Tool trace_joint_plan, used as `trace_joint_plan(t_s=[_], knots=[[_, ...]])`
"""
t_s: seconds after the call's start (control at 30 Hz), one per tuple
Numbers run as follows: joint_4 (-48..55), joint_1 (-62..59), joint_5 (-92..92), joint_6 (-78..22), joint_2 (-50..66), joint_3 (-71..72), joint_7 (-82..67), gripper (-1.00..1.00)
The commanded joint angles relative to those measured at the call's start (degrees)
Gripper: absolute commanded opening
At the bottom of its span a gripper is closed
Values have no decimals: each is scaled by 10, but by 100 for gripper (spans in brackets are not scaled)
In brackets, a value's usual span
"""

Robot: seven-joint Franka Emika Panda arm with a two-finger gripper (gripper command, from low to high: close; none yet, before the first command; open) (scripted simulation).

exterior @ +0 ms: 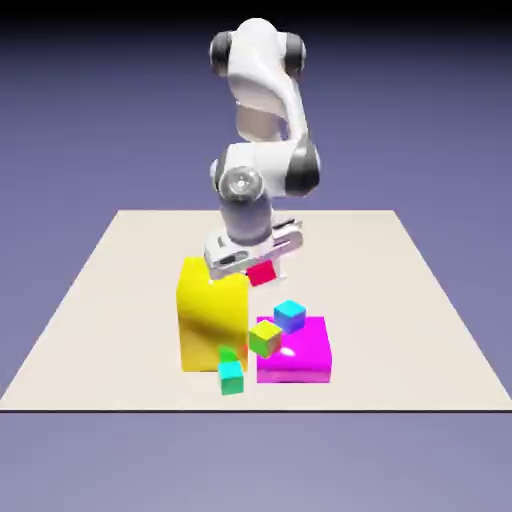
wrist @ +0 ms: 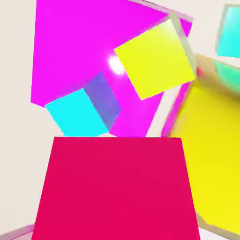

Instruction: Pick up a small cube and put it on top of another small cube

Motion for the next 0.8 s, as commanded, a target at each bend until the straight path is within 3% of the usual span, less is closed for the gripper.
trace_joint_plan(t_s=[0.0, 0.5, 0.67, 0.7, 0.77], knots=[[5, -9, -15, -9, 3, 21, 11, -100], [51, -165, -86, -68, 126, 299, 189, -100], [-45, -172, -93, 26, 123, 295, 193, -100], [-45, -172, -93, 26, 123, 295, 193, 100], [-24, -170, -91, 6, 124, 296, 192, 100]])
